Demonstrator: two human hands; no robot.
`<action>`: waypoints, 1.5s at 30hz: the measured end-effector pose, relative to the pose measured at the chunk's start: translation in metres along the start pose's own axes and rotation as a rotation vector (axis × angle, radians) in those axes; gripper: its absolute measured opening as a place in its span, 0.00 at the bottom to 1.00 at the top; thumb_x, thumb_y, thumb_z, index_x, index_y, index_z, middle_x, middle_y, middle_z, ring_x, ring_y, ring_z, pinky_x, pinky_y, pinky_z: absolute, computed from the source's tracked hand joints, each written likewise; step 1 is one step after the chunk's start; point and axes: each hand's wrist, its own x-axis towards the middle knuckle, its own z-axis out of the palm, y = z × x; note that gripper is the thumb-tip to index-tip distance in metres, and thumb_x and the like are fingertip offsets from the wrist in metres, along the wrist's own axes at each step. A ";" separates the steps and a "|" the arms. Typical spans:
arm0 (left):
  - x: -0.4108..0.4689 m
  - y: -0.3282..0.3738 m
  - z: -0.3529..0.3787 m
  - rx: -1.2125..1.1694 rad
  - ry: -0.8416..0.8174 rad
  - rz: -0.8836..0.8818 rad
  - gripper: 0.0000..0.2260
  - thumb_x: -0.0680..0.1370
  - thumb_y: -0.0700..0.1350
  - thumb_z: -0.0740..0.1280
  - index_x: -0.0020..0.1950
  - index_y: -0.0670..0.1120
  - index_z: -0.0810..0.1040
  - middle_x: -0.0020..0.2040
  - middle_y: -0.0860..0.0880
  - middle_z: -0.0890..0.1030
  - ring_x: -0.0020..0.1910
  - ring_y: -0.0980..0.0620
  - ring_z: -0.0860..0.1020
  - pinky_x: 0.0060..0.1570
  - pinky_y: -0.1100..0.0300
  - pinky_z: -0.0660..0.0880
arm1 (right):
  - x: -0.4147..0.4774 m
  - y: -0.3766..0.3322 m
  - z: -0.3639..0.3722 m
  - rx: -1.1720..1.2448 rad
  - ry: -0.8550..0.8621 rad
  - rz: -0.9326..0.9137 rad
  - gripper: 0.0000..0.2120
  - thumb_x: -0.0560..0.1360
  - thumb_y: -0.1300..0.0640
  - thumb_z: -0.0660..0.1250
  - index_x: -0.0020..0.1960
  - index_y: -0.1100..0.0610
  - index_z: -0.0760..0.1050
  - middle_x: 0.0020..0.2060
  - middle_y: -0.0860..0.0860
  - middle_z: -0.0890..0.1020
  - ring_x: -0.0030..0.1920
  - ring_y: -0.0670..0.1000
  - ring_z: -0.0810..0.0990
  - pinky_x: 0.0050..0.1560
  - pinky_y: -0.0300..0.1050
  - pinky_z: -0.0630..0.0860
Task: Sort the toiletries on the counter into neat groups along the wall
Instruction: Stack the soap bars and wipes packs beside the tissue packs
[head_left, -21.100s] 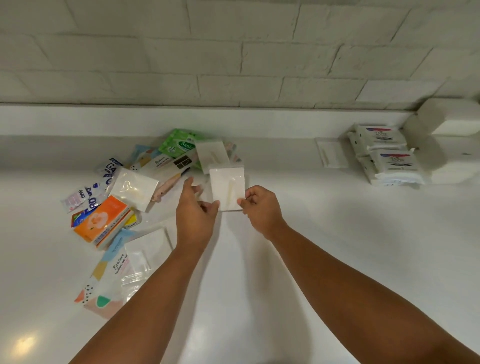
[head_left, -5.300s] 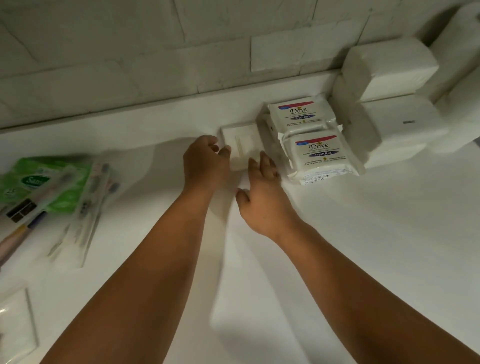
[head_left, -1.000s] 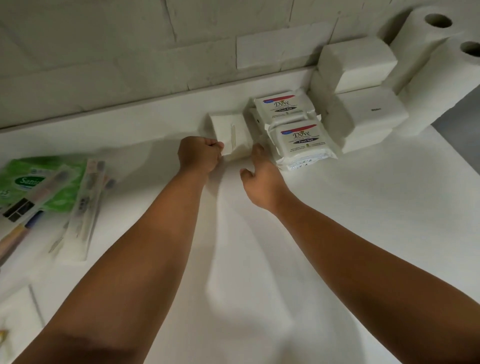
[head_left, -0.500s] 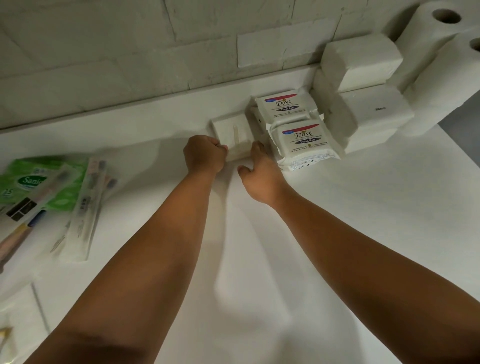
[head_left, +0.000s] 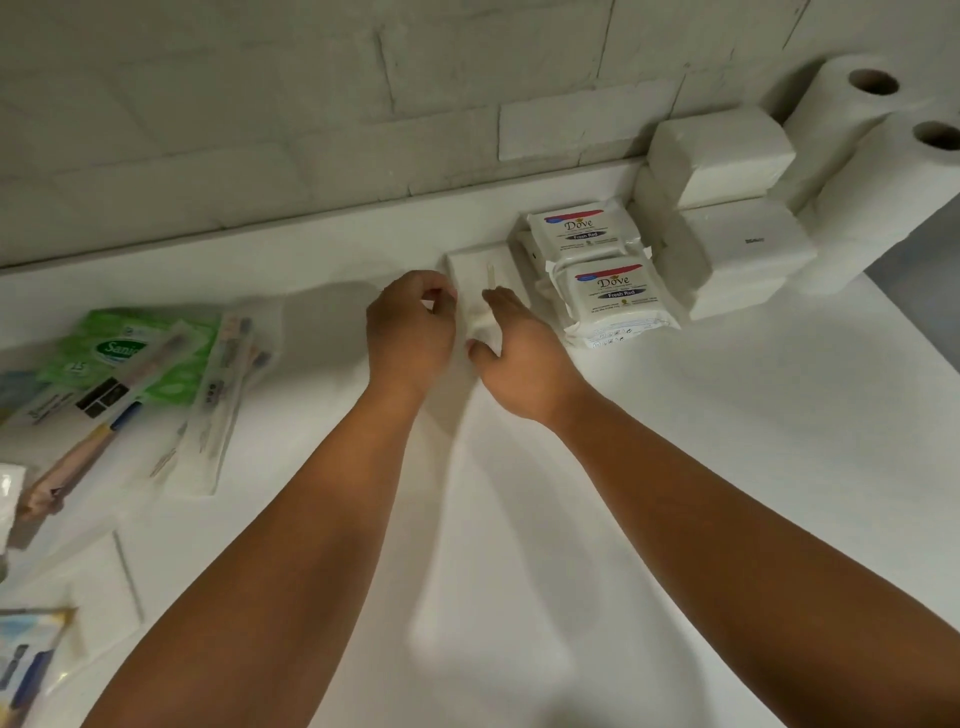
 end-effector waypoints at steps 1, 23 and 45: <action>-0.007 -0.002 -0.011 0.006 0.018 0.024 0.07 0.79 0.45 0.65 0.54 0.50 0.82 0.50 0.57 0.82 0.44 0.59 0.78 0.43 0.81 0.65 | -0.004 -0.008 0.000 0.009 0.023 -0.028 0.27 0.79 0.56 0.64 0.76 0.59 0.63 0.75 0.54 0.66 0.75 0.52 0.64 0.71 0.38 0.58; -0.151 -0.180 -0.252 0.197 -0.034 -0.026 0.12 0.77 0.43 0.71 0.60 0.48 0.81 0.58 0.50 0.80 0.54 0.47 0.78 0.55 0.50 0.77 | -0.126 -0.180 0.178 -0.027 -0.184 -0.133 0.12 0.76 0.53 0.68 0.58 0.55 0.79 0.54 0.50 0.81 0.53 0.51 0.80 0.56 0.45 0.76; -0.147 -0.280 -0.324 0.584 -0.454 0.080 0.36 0.66 0.61 0.77 0.68 0.49 0.68 0.63 0.48 0.74 0.62 0.44 0.71 0.60 0.48 0.72 | -0.137 -0.247 0.296 -0.391 -0.360 0.203 0.15 0.75 0.51 0.70 0.57 0.59 0.75 0.45 0.51 0.73 0.50 0.51 0.76 0.46 0.40 0.68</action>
